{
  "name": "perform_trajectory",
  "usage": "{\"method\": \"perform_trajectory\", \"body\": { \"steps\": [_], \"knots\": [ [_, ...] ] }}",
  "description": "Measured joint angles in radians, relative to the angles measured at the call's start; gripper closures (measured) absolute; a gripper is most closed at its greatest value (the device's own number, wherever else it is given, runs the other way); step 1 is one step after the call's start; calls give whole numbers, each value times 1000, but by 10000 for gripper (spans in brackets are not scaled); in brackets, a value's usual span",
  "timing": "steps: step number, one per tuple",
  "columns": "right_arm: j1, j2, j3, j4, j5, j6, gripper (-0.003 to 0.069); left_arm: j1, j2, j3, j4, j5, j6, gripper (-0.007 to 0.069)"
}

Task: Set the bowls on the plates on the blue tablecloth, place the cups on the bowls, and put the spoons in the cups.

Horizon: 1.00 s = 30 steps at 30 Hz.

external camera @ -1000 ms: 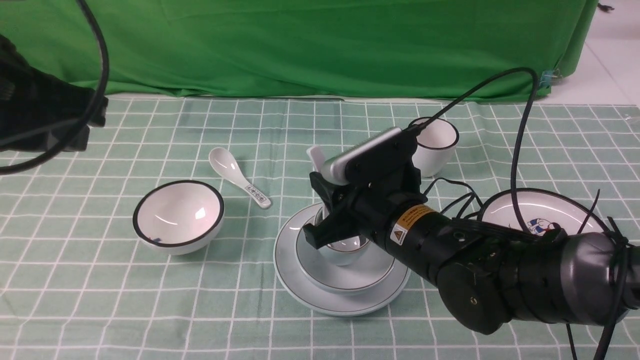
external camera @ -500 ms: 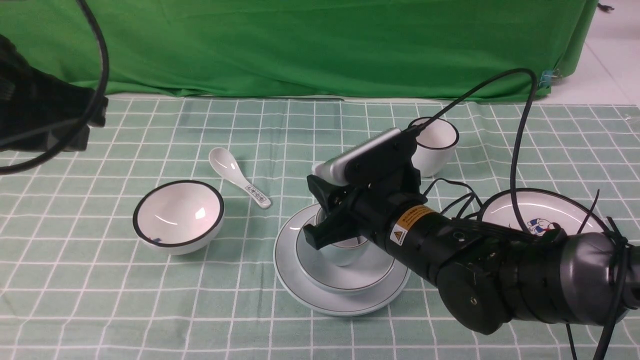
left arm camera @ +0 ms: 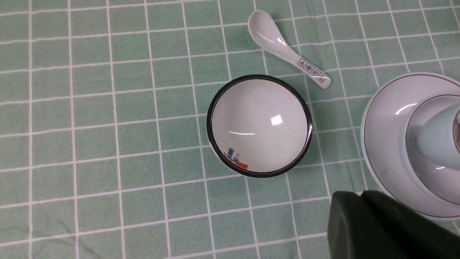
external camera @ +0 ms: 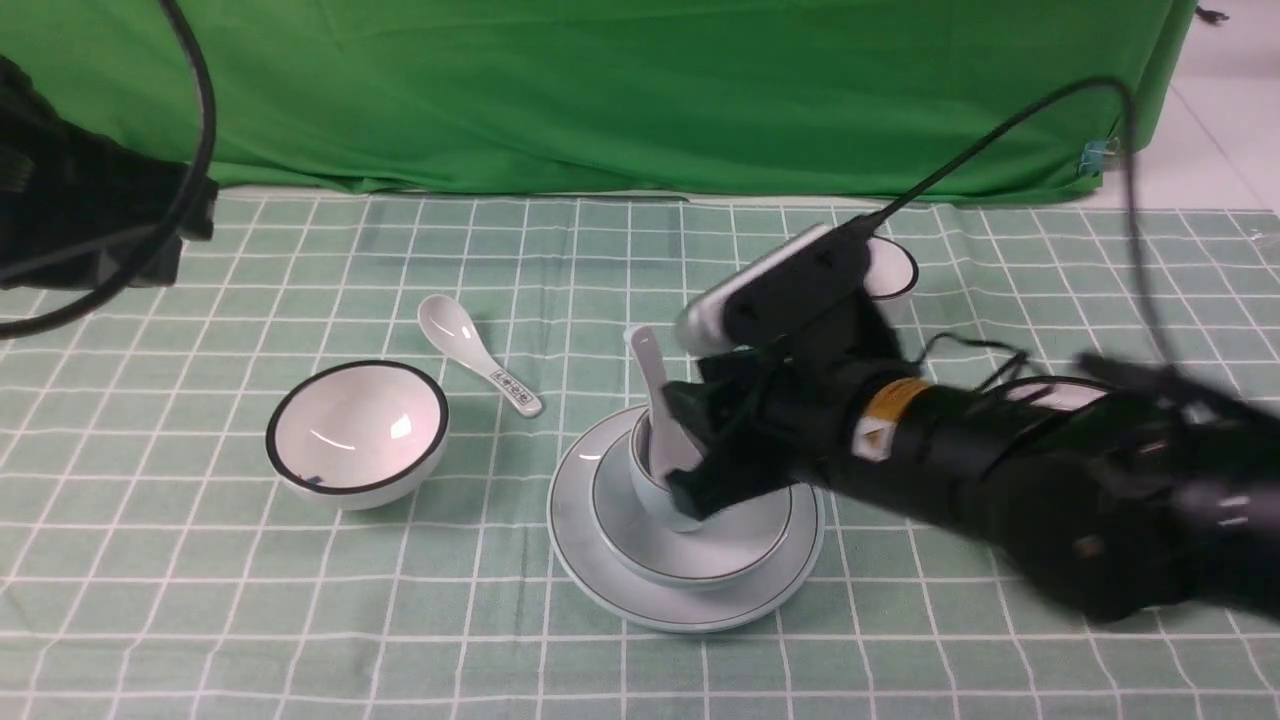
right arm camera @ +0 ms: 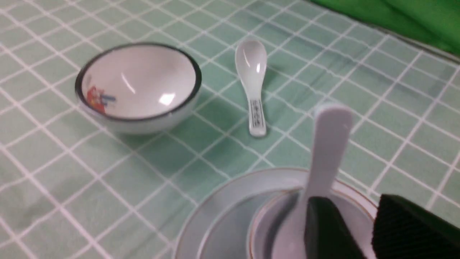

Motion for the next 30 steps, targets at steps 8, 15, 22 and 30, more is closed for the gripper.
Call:
{"method": "perform_trajectory", "body": {
  "steps": [8,15,22,30],
  "knots": [
    [-297,-518,4,4,525,-4,613,0,0,0,1,-1,2,616],
    [-502,-1053,138,-10,572,75,625,0,-1,0,-8,-18,25,616],
    [-553,-1365,311,-15,510,109,625,0,-17,13,-96,-48,87,616],
    [-559,-1480,388,-15,437,109,601,0,-236,257,-238,-255,180,615]
  ]
}}
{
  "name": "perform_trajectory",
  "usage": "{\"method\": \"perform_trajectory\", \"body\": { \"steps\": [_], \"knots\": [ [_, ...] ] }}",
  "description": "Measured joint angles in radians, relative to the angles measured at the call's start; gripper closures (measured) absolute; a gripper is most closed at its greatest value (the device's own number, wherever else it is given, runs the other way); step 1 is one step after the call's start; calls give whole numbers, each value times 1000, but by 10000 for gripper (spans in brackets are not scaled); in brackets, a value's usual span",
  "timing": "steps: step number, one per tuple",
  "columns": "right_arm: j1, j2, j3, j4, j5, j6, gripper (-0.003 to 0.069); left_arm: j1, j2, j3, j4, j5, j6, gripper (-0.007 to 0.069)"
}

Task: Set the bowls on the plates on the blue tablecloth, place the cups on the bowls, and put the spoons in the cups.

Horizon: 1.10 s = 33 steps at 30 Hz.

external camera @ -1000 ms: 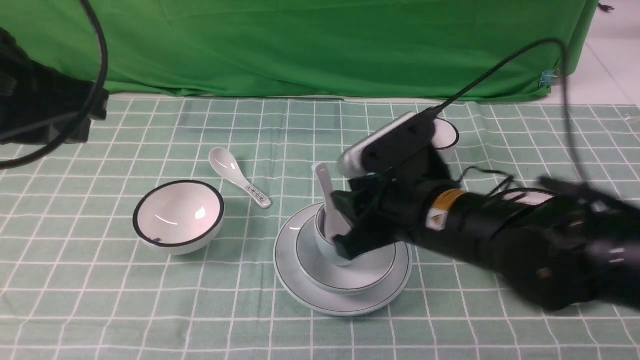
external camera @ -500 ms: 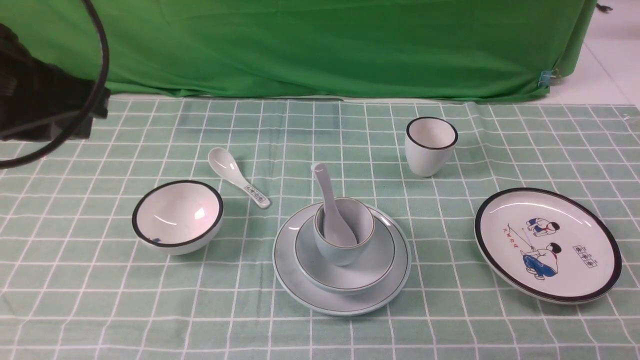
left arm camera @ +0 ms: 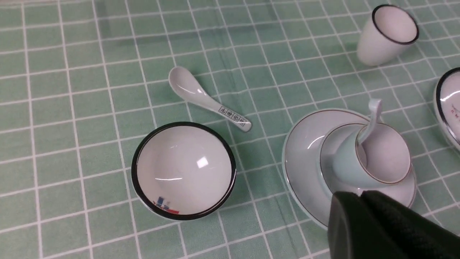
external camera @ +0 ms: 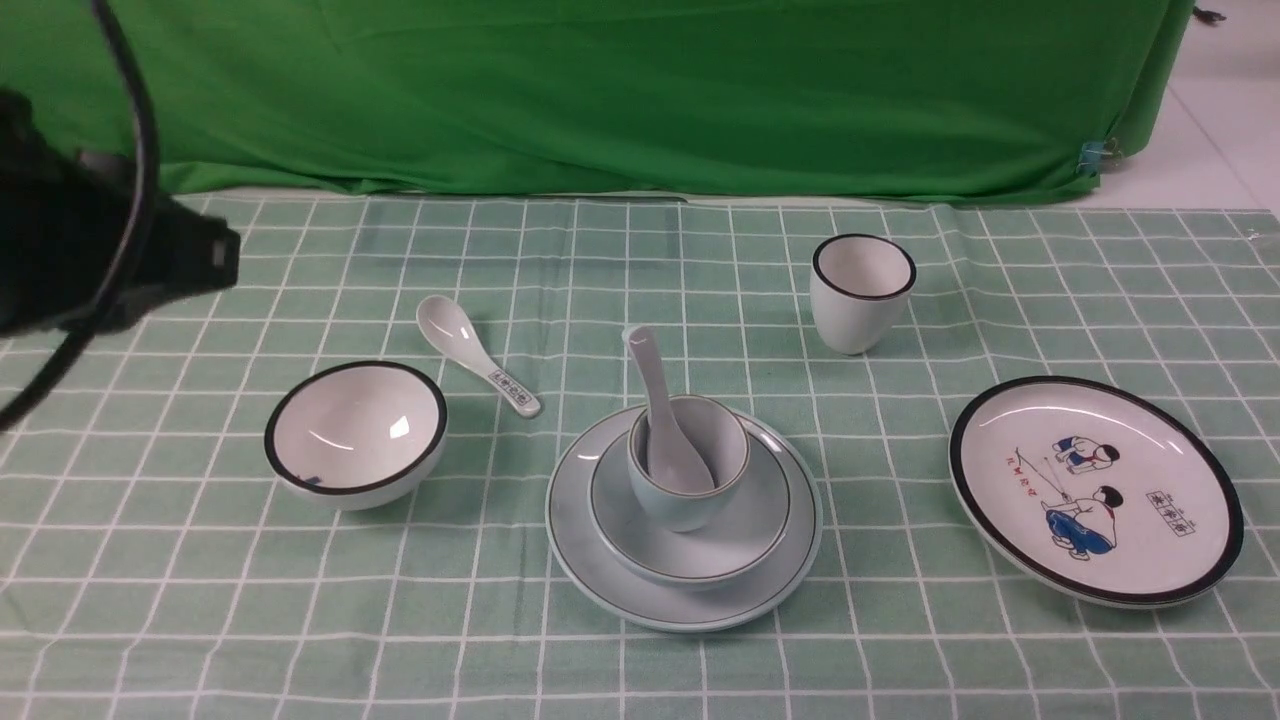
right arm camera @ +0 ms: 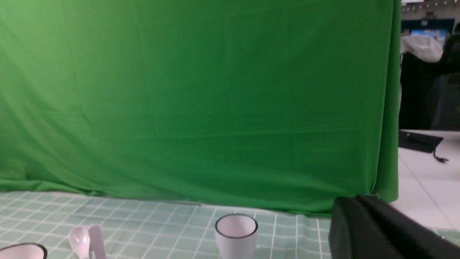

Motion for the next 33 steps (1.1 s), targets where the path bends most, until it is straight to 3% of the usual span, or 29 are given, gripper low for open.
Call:
{"method": "perform_trajectory", "body": {
  "steps": [5,12,33],
  "knots": [
    [0,0,1,0,-3,0,566,0,-232,256,-6,-119,0,615],
    [0,0,1,0,-5,1,548,0,-467,458,-10,-238,-5,615],
    [0,0,1,0,-5,3,516,3,-552,500,17,-302,18,613]
  ]
}}
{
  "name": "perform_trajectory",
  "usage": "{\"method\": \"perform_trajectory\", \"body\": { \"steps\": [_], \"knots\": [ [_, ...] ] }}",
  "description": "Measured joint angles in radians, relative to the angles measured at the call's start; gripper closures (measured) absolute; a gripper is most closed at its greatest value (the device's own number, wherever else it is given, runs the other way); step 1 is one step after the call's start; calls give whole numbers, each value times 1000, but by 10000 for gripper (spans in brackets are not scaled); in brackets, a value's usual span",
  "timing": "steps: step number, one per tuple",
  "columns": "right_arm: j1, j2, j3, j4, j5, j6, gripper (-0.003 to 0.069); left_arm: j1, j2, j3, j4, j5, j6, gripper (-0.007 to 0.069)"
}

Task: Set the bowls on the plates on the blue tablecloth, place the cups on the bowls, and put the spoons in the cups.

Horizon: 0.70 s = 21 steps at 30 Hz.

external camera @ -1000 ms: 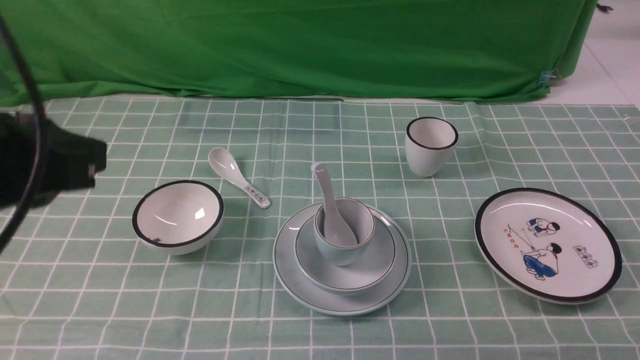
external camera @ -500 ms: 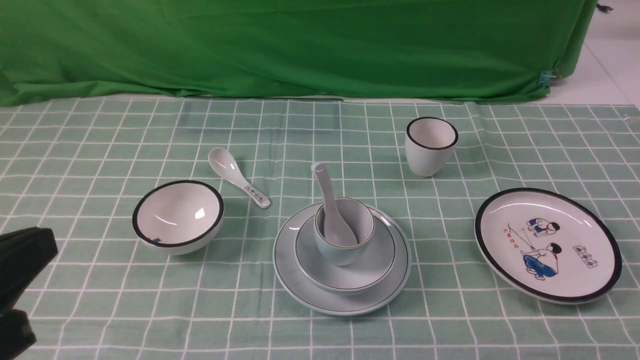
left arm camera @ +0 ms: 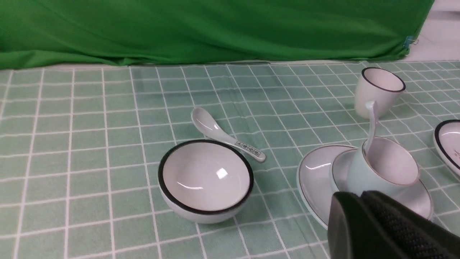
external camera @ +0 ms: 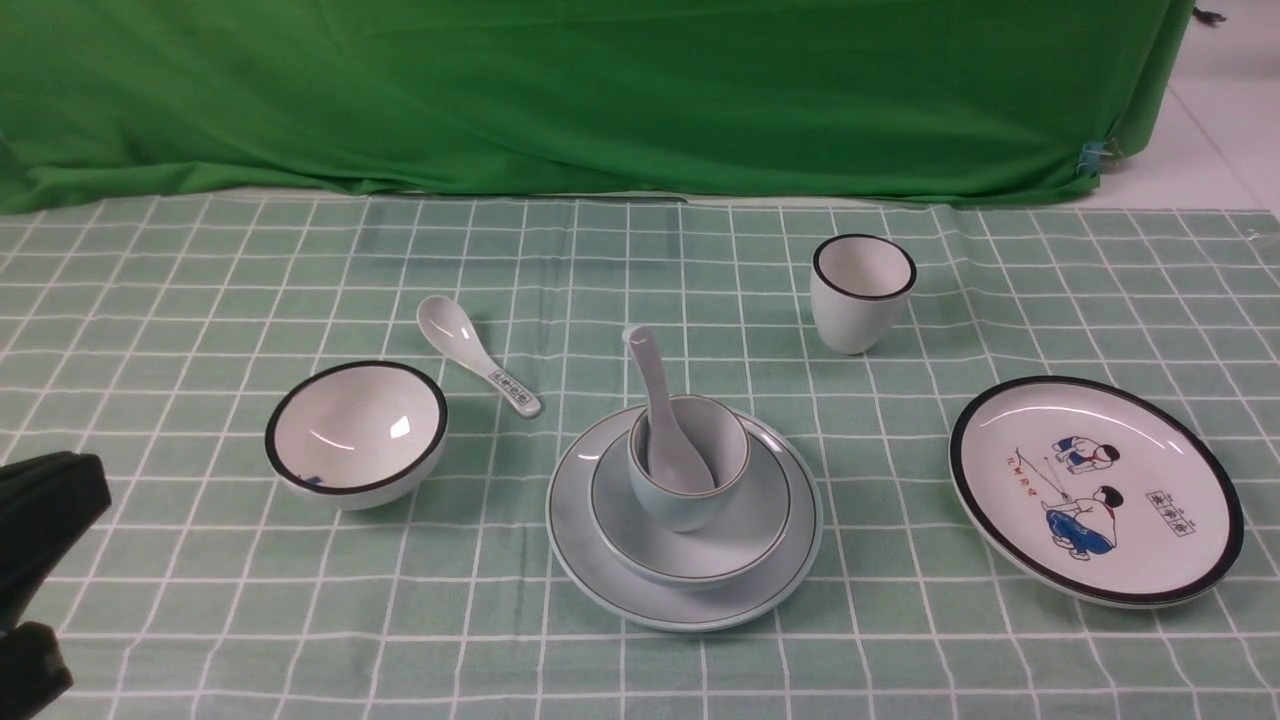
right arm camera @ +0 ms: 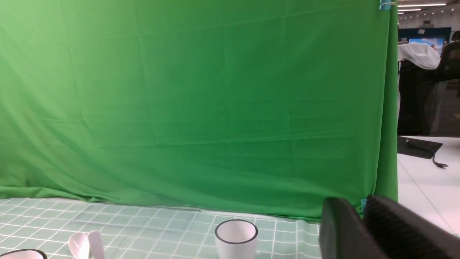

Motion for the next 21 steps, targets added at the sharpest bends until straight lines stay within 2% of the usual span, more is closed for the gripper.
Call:
{"method": "perform_trajectory", "body": {
  "steps": [5,6,14,17,21],
  "knots": [
    [0,0,0,0,0,0,515,35,-92,93,44,-126,11,613],
    [0,0,0,0,0,0,512,64,-140,161,48,-196,12,613],
    [0,0,0,0,0,0,496,165,-292,483,59,-409,19,613],
    [0,0,0,0,0,0,491,167,-321,517,60,-406,20,613],
    [0,0,0,0,0,0,482,167,-361,519,73,-319,20,613]
  ]
}}
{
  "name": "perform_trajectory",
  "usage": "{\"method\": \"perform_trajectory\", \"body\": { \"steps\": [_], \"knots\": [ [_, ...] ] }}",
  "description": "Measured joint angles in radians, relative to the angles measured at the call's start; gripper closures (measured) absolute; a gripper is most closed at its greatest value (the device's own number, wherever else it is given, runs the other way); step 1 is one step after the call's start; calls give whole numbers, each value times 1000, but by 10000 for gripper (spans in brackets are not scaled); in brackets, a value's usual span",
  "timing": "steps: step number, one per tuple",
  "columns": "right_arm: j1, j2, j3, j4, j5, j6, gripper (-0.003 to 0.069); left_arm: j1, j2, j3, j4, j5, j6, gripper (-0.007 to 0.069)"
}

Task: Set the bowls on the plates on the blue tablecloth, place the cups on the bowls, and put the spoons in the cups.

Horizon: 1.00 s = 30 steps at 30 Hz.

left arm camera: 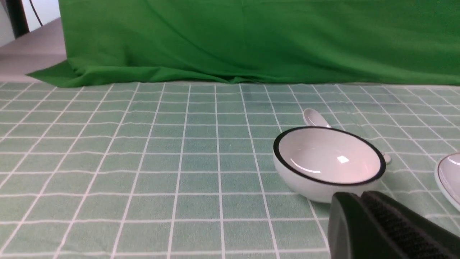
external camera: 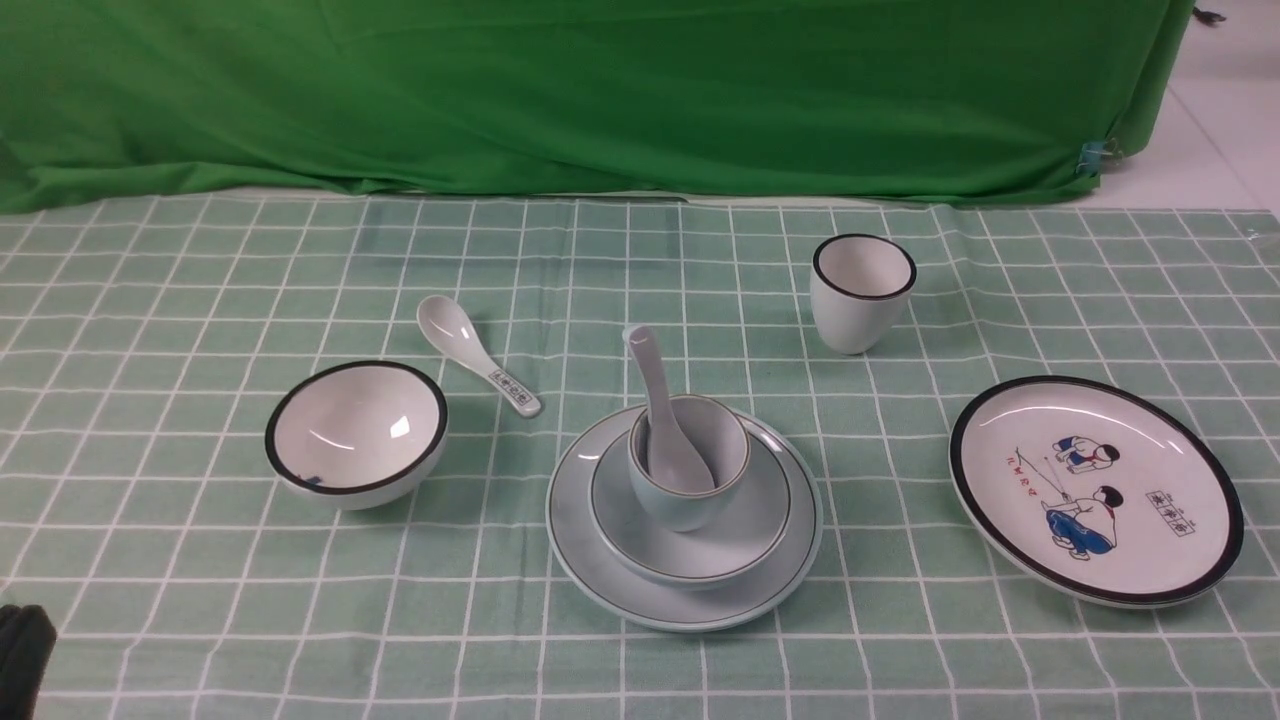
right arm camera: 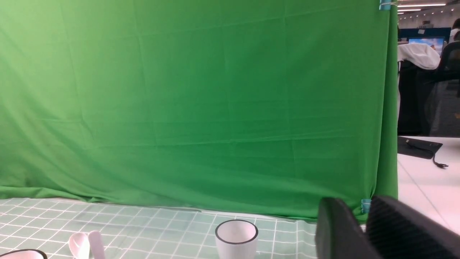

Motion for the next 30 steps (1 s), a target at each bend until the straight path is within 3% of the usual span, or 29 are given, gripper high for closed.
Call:
{"method": "perform_trajectory", "body": {
  "steps": [30],
  "knots": [
    [0,0,0,0,0,1,431,1,-12,1,20,54,0,612]
  ]
}}
